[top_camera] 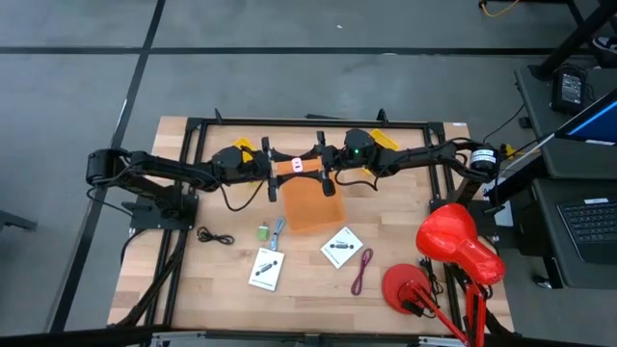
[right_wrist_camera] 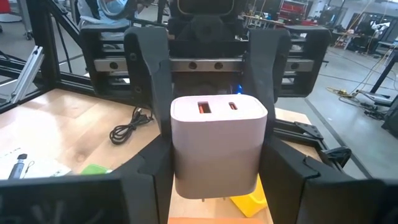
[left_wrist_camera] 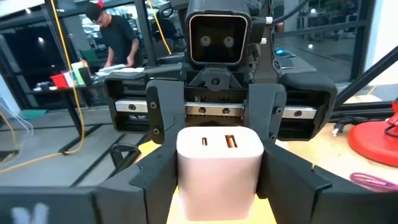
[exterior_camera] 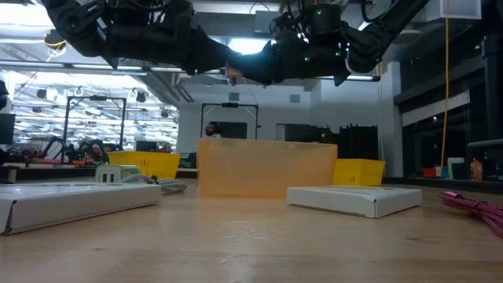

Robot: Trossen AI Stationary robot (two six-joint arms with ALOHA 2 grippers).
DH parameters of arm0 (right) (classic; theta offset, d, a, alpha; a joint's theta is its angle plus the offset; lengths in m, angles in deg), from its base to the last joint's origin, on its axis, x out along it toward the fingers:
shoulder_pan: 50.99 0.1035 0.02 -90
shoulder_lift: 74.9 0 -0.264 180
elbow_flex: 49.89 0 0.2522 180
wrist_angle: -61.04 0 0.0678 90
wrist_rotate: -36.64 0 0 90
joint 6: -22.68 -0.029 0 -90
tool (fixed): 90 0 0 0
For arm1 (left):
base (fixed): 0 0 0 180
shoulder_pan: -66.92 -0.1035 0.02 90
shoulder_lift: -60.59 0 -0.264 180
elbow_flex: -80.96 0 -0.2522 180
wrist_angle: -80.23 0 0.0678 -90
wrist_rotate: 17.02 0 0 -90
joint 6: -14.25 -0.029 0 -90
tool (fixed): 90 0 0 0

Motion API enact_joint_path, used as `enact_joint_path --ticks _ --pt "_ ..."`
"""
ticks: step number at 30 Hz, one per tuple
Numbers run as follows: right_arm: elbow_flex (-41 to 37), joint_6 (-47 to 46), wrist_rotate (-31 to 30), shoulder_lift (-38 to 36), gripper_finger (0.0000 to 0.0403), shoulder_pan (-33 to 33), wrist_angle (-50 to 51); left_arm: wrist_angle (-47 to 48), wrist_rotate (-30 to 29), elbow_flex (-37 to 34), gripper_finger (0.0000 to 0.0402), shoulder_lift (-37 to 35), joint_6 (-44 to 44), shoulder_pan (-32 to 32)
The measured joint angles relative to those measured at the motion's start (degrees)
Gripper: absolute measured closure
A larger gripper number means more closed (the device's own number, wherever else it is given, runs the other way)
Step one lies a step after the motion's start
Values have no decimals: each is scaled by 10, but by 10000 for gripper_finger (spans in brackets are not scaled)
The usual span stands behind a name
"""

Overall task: Pick and place items into bin
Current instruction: Put the pink charger adapter into the left yellow bin

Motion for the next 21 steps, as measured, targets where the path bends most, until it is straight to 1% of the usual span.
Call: enact_joint_path --ticks 2,11,16,21 --pt "0 0 0 0 235 0 -1 0 -1 0 215 -1 -1 0" --pt "0 1 0 0 230 0 -2 -1 -1 0 215 -1 -9 0" --pt "0 -7 -4 0 176 0 -4 -2 0 0 215 -4 -17 0" --pt "0 -20 -48 0 130 1 -5 10 -4 0 215 -18 -18 0"
